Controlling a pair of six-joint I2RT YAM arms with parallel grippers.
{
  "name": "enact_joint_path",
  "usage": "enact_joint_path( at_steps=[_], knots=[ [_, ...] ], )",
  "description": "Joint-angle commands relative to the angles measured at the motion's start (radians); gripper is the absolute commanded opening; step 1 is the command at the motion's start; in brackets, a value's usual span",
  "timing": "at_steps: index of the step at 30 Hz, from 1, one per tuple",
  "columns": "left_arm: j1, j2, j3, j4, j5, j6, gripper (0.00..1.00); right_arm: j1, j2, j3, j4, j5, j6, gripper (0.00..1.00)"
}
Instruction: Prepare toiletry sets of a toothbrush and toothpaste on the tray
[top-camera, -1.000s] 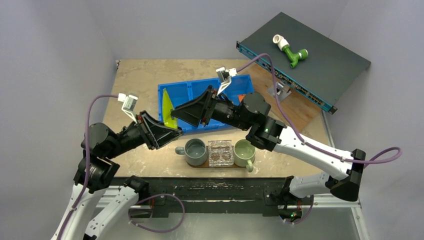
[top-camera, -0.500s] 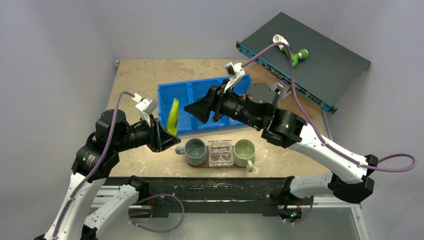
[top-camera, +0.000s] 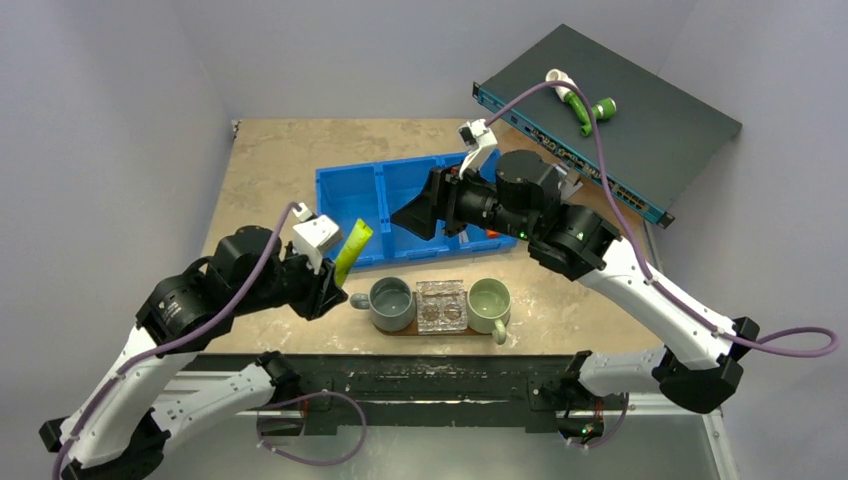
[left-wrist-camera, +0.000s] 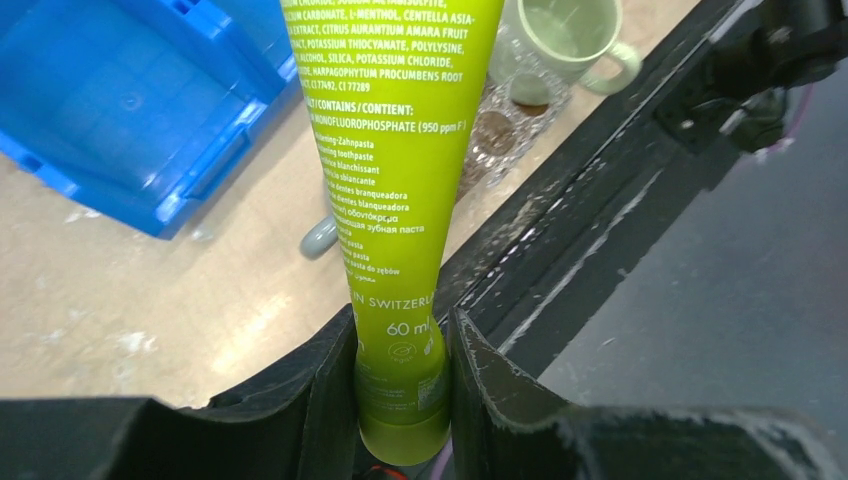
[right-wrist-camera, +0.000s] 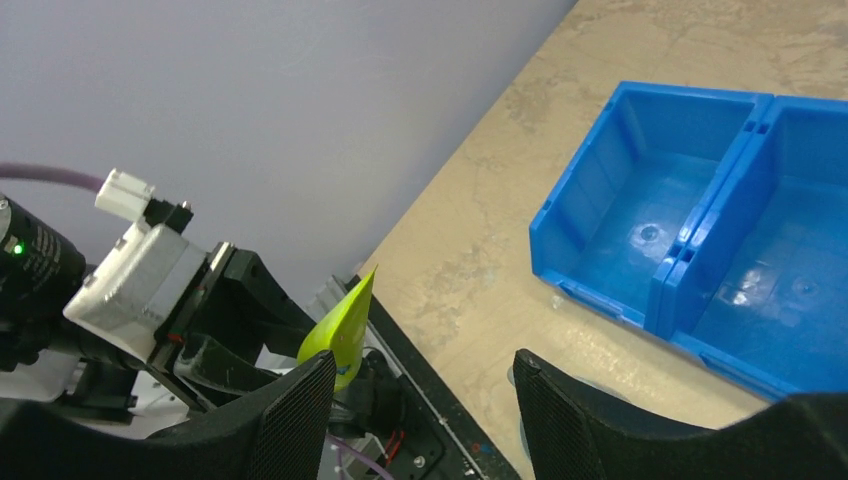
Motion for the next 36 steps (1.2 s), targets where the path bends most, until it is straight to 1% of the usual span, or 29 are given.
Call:
enact_joint_path(
  at_steps=[1, 5, 9, 13, 18, 24, 33, 35, 36],
  knots=[
    [-0.124, 0.029, 0.061, -0.048, -0.258, 0.054, 0.00, -0.056, -0.008, -0.035, 0.031, -0.227, 0.039, 0.67],
    [-0.227, 0.071, 0.079, -0.084, -0.397, 0.057, 0.00, -0.060, 0.027, -0.041, 0.040, -0.336, 0.049, 0.67],
    [-0.310, 0.116, 0.092, -0.107, -0.498, 0.062, 0.00, -0.060, 0.062, -0.058, 0.072, -0.392, 0.073, 0.65],
    [-0.370, 0.159, 0.101, -0.119, -0.553, 0.061, 0.00, -0.060, 0.099, -0.072, 0.111, -0.452, 0.094, 0.64],
    [-0.409, 0.191, 0.114, -0.126, -0.592, 0.062, 0.00, -0.060, 0.145, -0.075, 0.136, -0.496, 0.114, 0.59],
    [-0.435, 0.207, 0.117, -0.131, -0.638, 0.063, 0.00, -0.060, 0.173, -0.088, 0.171, -0.536, 0.135, 0.49],
    [-0.469, 0.213, 0.101, -0.131, -0.663, 0.060, 0.00, -0.060, 0.180, -0.113, 0.203, -0.556, 0.159, 0.30],
    [-0.477, 0.211, 0.096, -0.126, -0.664, 0.061, 0.00, -0.060, 0.178, -0.121, 0.212, -0.562, 0.162, 0.21],
    [-0.480, 0.211, 0.092, -0.123, -0.661, 0.063, 0.00, -0.060, 0.178, -0.126, 0.218, -0.566, 0.163, 0.15]
  ],
)
